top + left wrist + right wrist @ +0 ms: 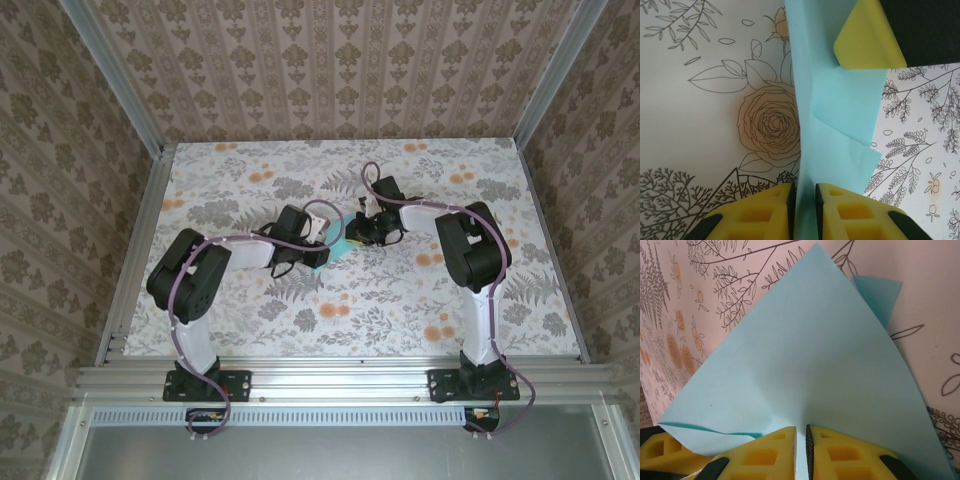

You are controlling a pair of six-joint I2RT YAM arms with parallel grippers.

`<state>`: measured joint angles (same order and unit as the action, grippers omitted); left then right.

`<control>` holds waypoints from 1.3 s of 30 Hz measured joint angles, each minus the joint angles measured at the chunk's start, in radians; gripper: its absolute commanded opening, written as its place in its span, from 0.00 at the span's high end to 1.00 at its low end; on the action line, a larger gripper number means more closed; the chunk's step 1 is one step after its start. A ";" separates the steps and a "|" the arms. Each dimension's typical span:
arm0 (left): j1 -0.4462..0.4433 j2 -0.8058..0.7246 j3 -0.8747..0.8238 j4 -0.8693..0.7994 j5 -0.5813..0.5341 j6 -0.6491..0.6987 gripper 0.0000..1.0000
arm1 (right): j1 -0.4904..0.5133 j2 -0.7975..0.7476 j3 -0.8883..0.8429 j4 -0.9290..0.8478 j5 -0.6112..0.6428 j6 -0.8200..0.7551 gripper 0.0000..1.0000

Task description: Fold a paper plane with a square sheet of paper (pick it up from the middle)

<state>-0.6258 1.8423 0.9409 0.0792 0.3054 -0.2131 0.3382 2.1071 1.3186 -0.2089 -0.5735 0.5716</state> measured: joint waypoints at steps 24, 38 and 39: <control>-0.133 -0.050 -0.085 0.086 -0.356 0.053 0.99 | -0.011 -0.023 -0.022 0.100 -0.011 0.169 0.78; -0.186 -0.031 -0.060 0.059 -0.505 0.155 1.00 | -0.011 -0.164 -0.065 0.206 -0.080 0.377 0.75; -0.193 -0.026 -0.054 0.057 -0.521 0.163 1.00 | -0.007 -0.161 -0.063 0.206 -0.089 0.392 0.76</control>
<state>-0.8188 1.8168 0.8867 0.1360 -0.2157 -0.0505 0.3313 1.9465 1.2556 -0.0032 -0.6621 0.9638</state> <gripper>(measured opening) 0.047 0.248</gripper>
